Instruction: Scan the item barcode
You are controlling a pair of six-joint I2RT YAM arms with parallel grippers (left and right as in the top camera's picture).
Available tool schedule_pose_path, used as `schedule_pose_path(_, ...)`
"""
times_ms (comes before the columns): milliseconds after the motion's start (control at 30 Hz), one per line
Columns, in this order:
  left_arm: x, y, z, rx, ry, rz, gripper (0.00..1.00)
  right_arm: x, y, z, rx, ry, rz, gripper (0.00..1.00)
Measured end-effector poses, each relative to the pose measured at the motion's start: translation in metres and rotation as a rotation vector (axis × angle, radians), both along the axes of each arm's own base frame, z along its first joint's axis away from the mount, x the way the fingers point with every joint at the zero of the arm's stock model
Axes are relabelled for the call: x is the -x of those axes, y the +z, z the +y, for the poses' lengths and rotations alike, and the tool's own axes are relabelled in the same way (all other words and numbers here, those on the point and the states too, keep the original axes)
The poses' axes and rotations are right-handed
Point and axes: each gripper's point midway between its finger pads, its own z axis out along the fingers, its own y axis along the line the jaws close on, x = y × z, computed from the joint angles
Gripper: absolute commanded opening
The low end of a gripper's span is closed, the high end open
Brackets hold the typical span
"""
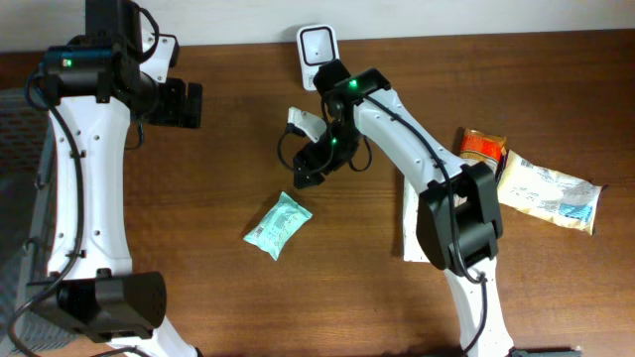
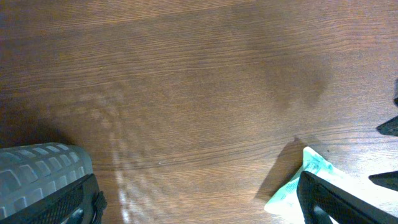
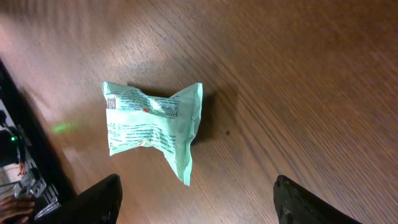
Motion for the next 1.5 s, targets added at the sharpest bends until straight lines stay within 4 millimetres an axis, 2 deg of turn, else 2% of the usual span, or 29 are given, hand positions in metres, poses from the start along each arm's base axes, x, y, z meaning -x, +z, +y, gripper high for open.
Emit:
schedule_pose_path(200,0.0,0.0,0.0,0.0,0.0,0.0,0.99,0.011,-0.031,0.011,-0.049,0.03,0.106,0.75)
schedule_pose_path(367,0.0,0.0,0.0,0.0,0.0,0.0,0.99,0.032,-0.046,0.034,-0.07,0.054,0.169,0.68)
schedule_pose_path(500,0.0,0.0,0.0,0.0,0.0,0.0,0.99,0.034,-0.058,0.047,-0.056,0.003,0.198,0.67)
schedule_pose_path(567,0.0,0.0,0.0,0.0,0.0,0.0,0.99,0.041,-0.066,0.051,-0.04,-0.031,0.254,0.61)
schedule_pose_path(633,0.0,0.0,0.0,0.0,0.0,0.0,0.99,0.045,-0.067,0.054,-0.027,-0.054,0.281,0.42)
schedule_pose_path(700,0.0,0.0,0.0,0.0,0.0,0.0,0.99,0.047,-0.069,0.054,-0.011,-0.071,0.297,0.08)
schedule_pose_path(733,0.0,0.0,0.0,0.0,0.0,0.0,0.99,0.049,-0.069,0.056,-0.013,-0.066,0.299,0.04)
schedule_pose_path(833,0.0,0.0,0.0,0.0,0.0,0.0,0.99,0.057,-0.065,0.065,-0.034,-0.058,0.326,0.04)
schedule_pose_path(900,0.0,0.0,0.0,0.0,0.0,0.0,0.99,0.054,-0.057,0.066,-0.099,-0.05,0.346,0.04)
schedule_pose_path(967,0.0,0.0,0.0,0.0,0.0,0.0,0.99,0.037,-0.037,0.052,-0.156,-0.079,0.321,0.04)
schedule_pose_path(1000,0.0,0.0,0.0,0.0,0.0,0.0,0.99,0.026,-0.018,0.042,-0.189,-0.094,0.278,0.04)
schedule_pose_path(1033,0.0,0.0,0.0,0.001,0.0,0.0,0.99,0.004,0.038,0.02,-0.264,-0.122,0.148,0.04)
schedule_pose_path(1067,0.0,0.0,0.0,0.0,0.0,0.0,0.99,-0.007,0.085,0.002,-0.309,-0.144,0.036,0.04)
schedule_pose_path(1100,0.0,0.0,0.0,0.0,0.0,-0.001,0.99,-0.01,0.116,-0.014,-0.324,-0.164,-0.044,0.04)
schedule_pose_path(1133,0.0,0.0,0.0,0.0,0.0,0.0,0.99,-0.008,0.159,-0.034,-0.348,-0.189,-0.145,0.04)
schedule_pose_path(1167,0.0,0.0,0.0,0.0,0.0,0.0,0.99,-0.003,0.187,-0.05,-0.36,-0.212,-0.209,0.04)
schedule_pose_path(1200,0.0,0.0,0.0,0.0,0.0,0.0,0.99,0.004,0.207,-0.061,-0.368,-0.227,-0.252,0.04)
schedule_pose_path(1267,0.0,0.0,0.0,0.0,0.0,0.0,0.99,0.006,0.212,-0.069,-0.349,-0.243,-0.27,0.04)
schedule_pose_path(1367,0.0,0.0,0.0,0.0,0.0,-0.001,0.99,-0.01,0.21,-0.072,-0.307,-0.255,-0.356,0.04)
schedule_pose_path(1433,0.0,0.0,0.0,0.0,0.0,0.0,0.99,-0.052,0.212,-0.073,-0.17,-0.289,-0.61,0.04)
schedule_pose_path(1500,0.0,0.0,0.0,0.0,0.0,-0.001,0.99,-0.095,0.221,-0.057,-0.056,-0.329,-0.861,0.04)
